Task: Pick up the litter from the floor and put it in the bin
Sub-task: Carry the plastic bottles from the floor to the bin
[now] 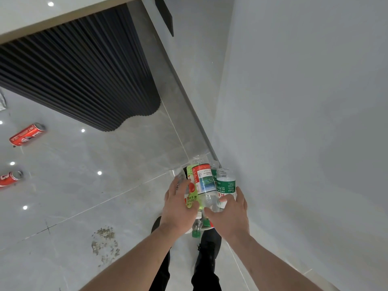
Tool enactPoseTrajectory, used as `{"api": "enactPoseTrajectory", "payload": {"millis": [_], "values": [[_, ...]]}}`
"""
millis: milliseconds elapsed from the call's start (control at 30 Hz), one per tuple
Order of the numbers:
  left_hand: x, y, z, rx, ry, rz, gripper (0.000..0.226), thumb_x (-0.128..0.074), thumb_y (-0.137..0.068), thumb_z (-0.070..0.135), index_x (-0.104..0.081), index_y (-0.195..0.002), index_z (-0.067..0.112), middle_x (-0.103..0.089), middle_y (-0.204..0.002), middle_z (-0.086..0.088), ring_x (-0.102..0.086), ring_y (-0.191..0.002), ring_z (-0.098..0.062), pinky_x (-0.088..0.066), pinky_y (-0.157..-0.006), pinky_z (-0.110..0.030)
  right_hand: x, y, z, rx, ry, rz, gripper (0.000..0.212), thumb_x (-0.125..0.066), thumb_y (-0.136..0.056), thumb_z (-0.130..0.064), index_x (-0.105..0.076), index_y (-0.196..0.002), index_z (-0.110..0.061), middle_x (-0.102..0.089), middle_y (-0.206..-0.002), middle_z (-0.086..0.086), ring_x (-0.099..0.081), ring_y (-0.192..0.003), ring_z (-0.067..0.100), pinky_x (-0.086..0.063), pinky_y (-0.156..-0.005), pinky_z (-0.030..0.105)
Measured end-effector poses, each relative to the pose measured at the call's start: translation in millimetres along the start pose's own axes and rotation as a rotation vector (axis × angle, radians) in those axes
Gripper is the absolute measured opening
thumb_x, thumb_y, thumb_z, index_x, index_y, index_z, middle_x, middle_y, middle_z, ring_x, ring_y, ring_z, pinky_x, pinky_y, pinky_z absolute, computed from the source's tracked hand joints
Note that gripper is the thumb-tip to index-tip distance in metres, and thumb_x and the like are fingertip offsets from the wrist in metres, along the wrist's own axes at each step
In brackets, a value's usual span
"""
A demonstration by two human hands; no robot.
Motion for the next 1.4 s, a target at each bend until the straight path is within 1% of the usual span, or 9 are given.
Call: {"api": "enactPoseTrajectory", "payload": {"millis": [133, 233, 367, 600, 800, 1000, 1167, 1300, 1400], "values": [[-4.7, -5.0, 2.9, 0.008, -0.014, -0.032, 0.064, -0.062, -0.089, 0.031, -0.035, -0.147, 0.042, -0.025, -0.163, 0.010, -0.021, -0.150, -0.023, -0.028, -0.121, -0.043, -0.5, -4.2, 0.3, -0.008, -0.103, 0.015, 0.061, -0.080, -0.066, -0.046, -0.047, -0.114, -0.027, -0.031, -0.148, -0.007, -0.034, -0.138, 0.023, -0.042, -0.098, 0.036], [-6.5, -6.5, 4.4, 0.008, -0.041, -0.061, 0.062, -0.061, -0.091, 0.030, -0.037, -0.147, 0.037, -0.026, -0.163, 0.007, -0.020, -0.151, -0.024, -0.023, -0.123, -0.046, -3.8, -8.8, 3.7, -0.012, -0.151, 0.025, 0.063, -0.082, -0.063, -0.044, -0.042, -0.109, -0.029, -0.036, -0.138, -0.007, -0.049, -0.123, 0.026, -0.044, -0.084, 0.032], [-5.6, -4.9, 5.6, -0.018, -0.061, -0.031, 0.060, -0.061, -0.092, 0.030, -0.038, -0.148, 0.035, -0.027, -0.163, 0.009, -0.017, -0.151, -0.020, -0.022, -0.124, -0.043, -7.1, -9.9, 8.1, -0.003, -0.189, 0.049, 0.074, -0.076, -0.053, -0.059, -0.040, -0.112, -0.031, -0.038, -0.128, -0.013, -0.054, -0.112, 0.022, -0.053, -0.086, 0.039], [-5.1, -0.3, 7.9, -0.146, -0.148, -0.042, 0.062, -0.059, -0.092, 0.029, -0.038, -0.149, 0.038, -0.021, -0.164, 0.008, -0.011, -0.153, -0.020, -0.022, -0.124, -0.043, -4.0, -6.3, 8.6, 0.065, -0.234, 0.076, 0.069, -0.073, -0.053, -0.058, -0.041, -0.111, -0.038, -0.043, -0.127, -0.015, -0.055, -0.112, 0.018, -0.055, -0.086, 0.042], [0.8, -11.9, 23.2, -0.125, -0.086, -0.023, 0.068, -0.055, -0.088, 0.026, -0.033, -0.151, 0.038, -0.025, -0.162, 0.008, -0.017, -0.150, -0.017, -0.024, -0.123, -0.045, -0.1, -3.2, 6.9, 0.080, -0.246, 0.078, 0.073, -0.079, -0.053, -0.053, -0.041, -0.114, -0.039, -0.042, -0.132, -0.016, -0.054, -0.115, 0.017, -0.055, -0.089, 0.046], [32.4, -64.2, 65.7, -0.148, -0.032, 0.100, 0.065, -0.061, -0.090, 0.020, -0.036, -0.150, 0.027, -0.035, -0.156, 0.004, -0.028, -0.145, -0.021, -0.028, -0.122, -0.046, 5.7, -2.9, 10.8, -0.002, -0.235, 0.042, 0.093, -0.076, -0.056, -0.060, -0.034, -0.135, -0.036, -0.024, -0.158, -0.007, -0.043, -0.137, 0.025, -0.048, -0.103, 0.050], [44.1, -108.4, 90.8, -0.094, -0.194, -0.094, 0.069, -0.053, -0.097, 0.034, -0.025, -0.159, 0.024, -0.026, -0.164, -0.003, -0.019, -0.151, -0.029, -0.019, -0.123, -0.048, 8.8, -0.1, 18.5, 0.031, -0.304, 0.037, 0.096, -0.076, -0.058, -0.062, -0.027, -0.140, -0.048, -0.033, -0.149, -0.014, -0.045, -0.136, 0.022, -0.048, -0.103, 0.055], [38.0, -109.5, 87.9, -0.042, -0.239, -0.183, 0.063, -0.046, -0.100, 0.035, -0.026, -0.159, 0.022, -0.026, -0.164, -0.005, -0.020, -0.151, -0.030, -0.020, -0.124, -0.048, 9.6, 2.7, 21.8, 0.060, -0.333, -0.009, 0.095, -0.073, -0.060, -0.066, -0.032, -0.143, -0.046, -0.044, -0.134, -0.020, -0.050, -0.125, 0.010, -0.052, -0.101, 0.044], [29.9, -100.1, 80.8, -0.050, -0.253, -0.236, 0.060, -0.044, -0.100, 0.029, -0.028, -0.158, 0.021, -0.027, -0.164, -0.004, -0.022, -0.150, -0.029, -0.022, -0.123, -0.045, 10.7, -0.9, 17.5, 0.084, -0.342, -0.033, 0.078, -0.072, -0.071, -0.056, -0.037, -0.140, -0.050, -0.045, -0.132, -0.025, -0.049, -0.123, 0.003, -0.054, -0.093, 0.028]]}}
Point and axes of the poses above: each hand's wrist, its own y-axis away from the middle knuckle, its own x-axis out of the back of the hand, z = x × y, the point moved 3 cm from there along -y, towards the middle knuckle
